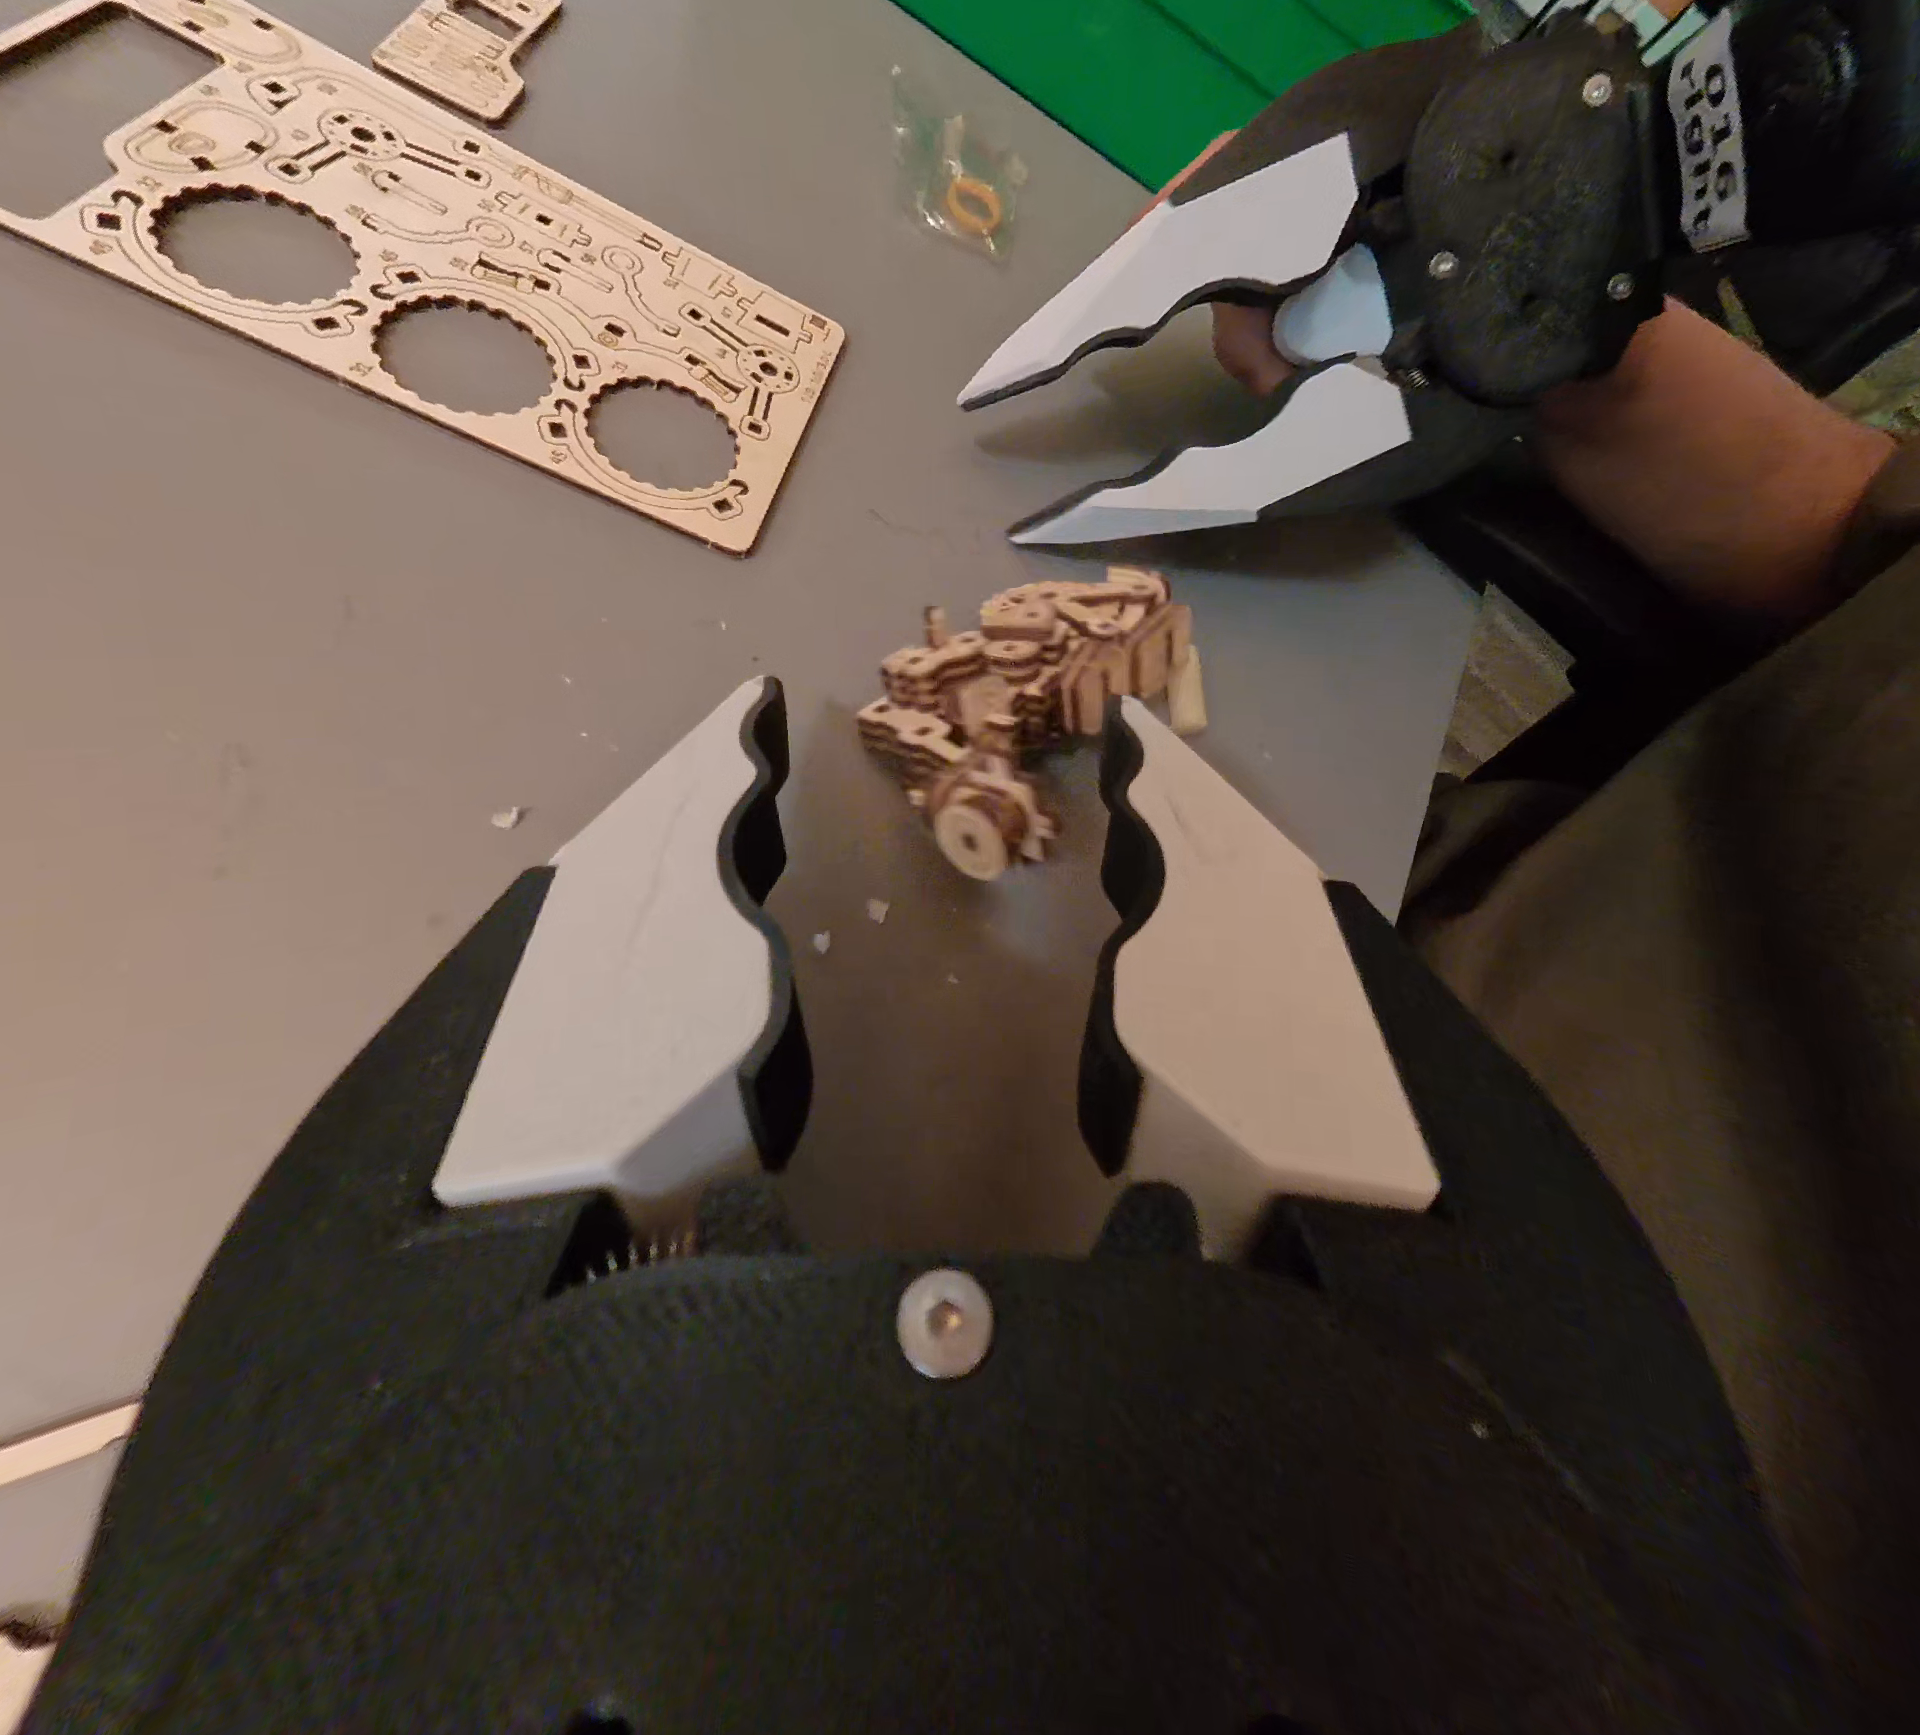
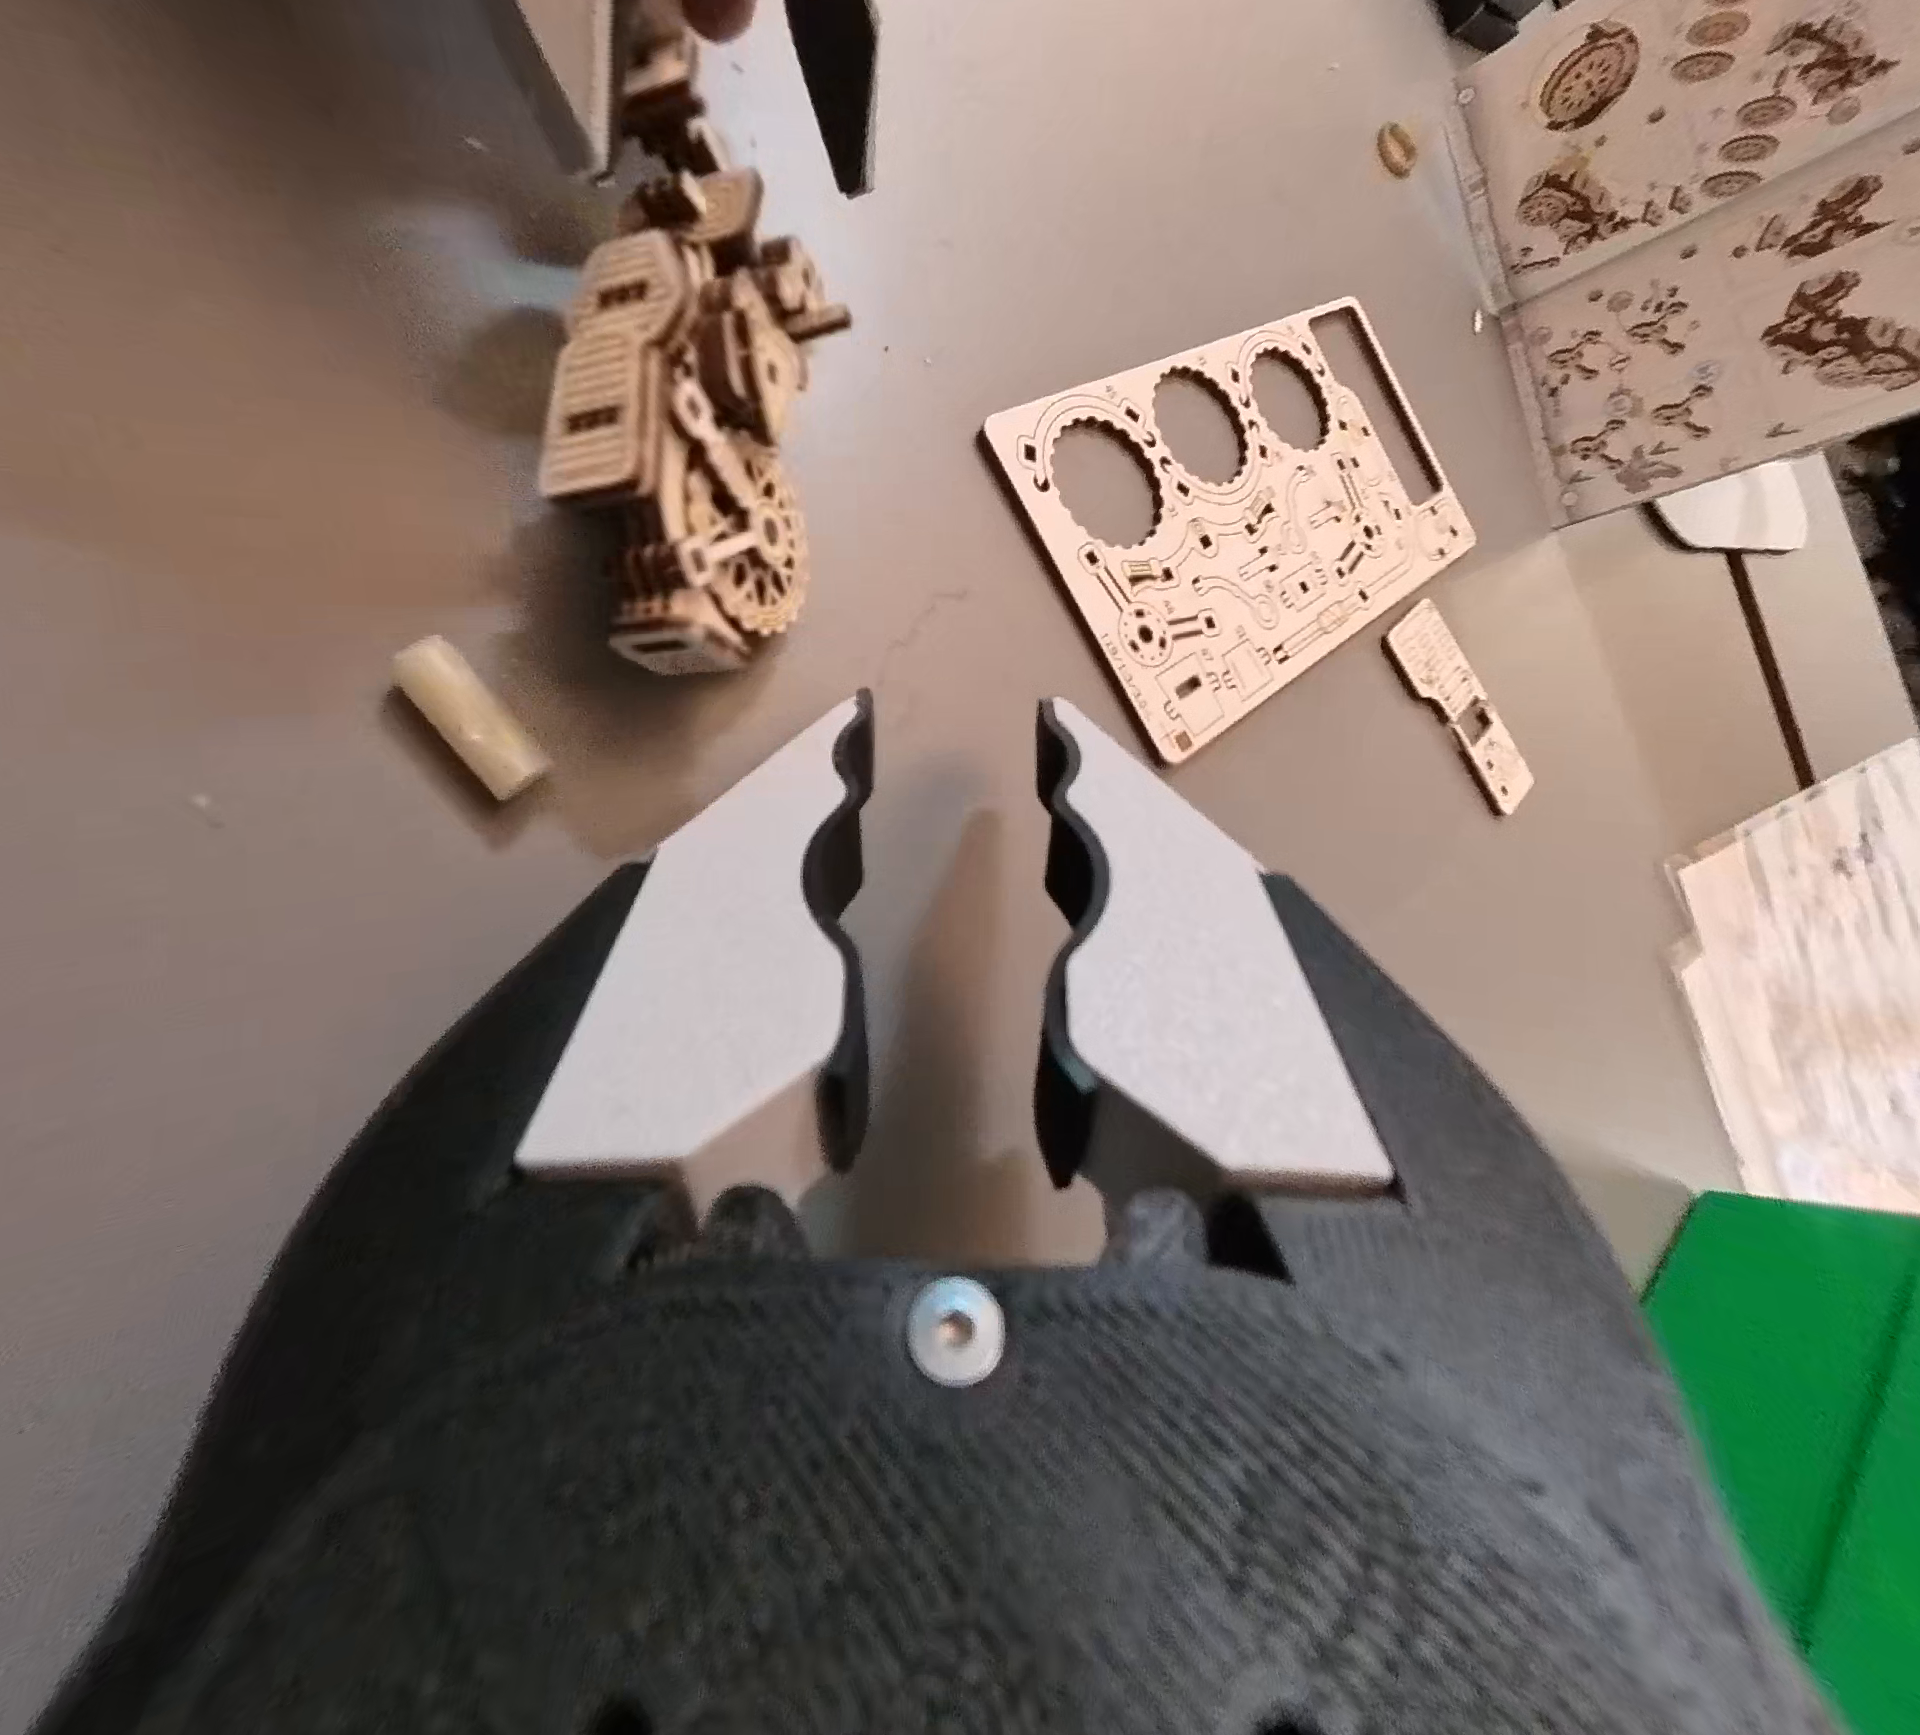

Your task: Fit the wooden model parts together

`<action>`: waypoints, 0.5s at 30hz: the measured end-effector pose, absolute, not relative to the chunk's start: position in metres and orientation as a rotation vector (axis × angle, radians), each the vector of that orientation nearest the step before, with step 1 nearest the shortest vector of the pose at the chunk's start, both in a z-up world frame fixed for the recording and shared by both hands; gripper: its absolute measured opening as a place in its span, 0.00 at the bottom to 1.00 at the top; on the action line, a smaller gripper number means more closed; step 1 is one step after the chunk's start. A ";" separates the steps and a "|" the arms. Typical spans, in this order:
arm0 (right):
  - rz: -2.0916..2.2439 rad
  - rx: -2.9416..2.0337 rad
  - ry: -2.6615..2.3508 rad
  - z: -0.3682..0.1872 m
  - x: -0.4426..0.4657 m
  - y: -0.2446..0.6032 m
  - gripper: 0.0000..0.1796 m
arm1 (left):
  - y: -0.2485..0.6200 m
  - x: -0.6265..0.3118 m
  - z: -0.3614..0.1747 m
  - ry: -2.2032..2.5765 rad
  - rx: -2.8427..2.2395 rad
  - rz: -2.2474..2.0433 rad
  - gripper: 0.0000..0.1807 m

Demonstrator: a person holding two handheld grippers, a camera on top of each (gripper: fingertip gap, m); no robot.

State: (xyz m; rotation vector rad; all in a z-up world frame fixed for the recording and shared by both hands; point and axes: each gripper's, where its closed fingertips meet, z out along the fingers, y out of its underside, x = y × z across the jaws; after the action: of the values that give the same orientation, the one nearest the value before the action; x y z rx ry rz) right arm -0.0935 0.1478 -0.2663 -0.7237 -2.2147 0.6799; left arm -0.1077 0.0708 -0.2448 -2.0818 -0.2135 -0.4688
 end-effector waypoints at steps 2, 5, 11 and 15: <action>0.735 -0.730 -2.223 -0.263 -0.090 0.148 0.18 | 0.071 -0.110 -0.247 -0.233 -2.091 -0.467 0.30; 0.886 -0.748 -2.229 -0.253 -0.082 0.143 0.20 | 0.071 -0.109 -0.248 -0.229 -2.096 -0.476 0.30; 1.115 -0.624 -2.332 -0.241 -0.054 0.113 0.22 | 0.071 -0.110 -0.251 -0.250 -2.110 -0.497 0.28; 1.054 -0.517 -2.402 -0.246 -0.047 0.094 0.27 | 0.072 -0.109 -0.251 -0.254 -2.108 -0.511 0.28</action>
State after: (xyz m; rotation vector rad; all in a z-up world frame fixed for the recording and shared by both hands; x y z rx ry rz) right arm -0.0473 0.0940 -0.2463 -0.5173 -2.4015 1.0541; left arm -0.1094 0.0715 -0.2506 -2.1078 -0.2538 -0.5110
